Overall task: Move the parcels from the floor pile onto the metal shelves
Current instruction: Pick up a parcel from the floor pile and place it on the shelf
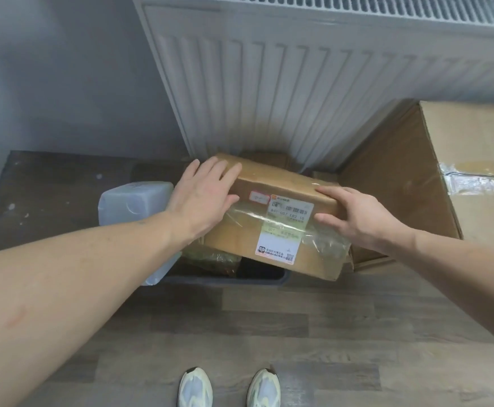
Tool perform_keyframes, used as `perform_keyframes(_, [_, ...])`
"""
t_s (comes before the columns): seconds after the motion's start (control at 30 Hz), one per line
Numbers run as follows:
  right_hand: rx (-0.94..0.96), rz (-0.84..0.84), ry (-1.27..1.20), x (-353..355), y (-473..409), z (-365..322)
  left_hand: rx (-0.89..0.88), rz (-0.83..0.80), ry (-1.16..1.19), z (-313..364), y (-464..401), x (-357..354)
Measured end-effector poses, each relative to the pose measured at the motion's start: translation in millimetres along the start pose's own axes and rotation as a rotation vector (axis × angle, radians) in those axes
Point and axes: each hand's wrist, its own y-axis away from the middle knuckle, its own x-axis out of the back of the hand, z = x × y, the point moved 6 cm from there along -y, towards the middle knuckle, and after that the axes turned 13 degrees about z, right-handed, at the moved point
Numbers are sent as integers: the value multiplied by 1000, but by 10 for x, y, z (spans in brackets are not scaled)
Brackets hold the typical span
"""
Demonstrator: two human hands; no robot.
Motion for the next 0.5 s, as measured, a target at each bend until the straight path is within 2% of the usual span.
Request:
perform_keyframes(0.13, [-138,-180,-59,309,107,-98,-92,-93,-3,25,158,417])
perform_keyframes(0.3, [-222,-278,-162,780,194,-332,-182,-238,-45,10,361,1004])
perform_keyframes(0.37, [-243,-301,-251,1049,247,-526,-203,-218,-118,24,446,1296])
perform_keyframes(0.5, [-244,-401,-271,1632,399,-953,-147,-65,-230,-47,573,1942])
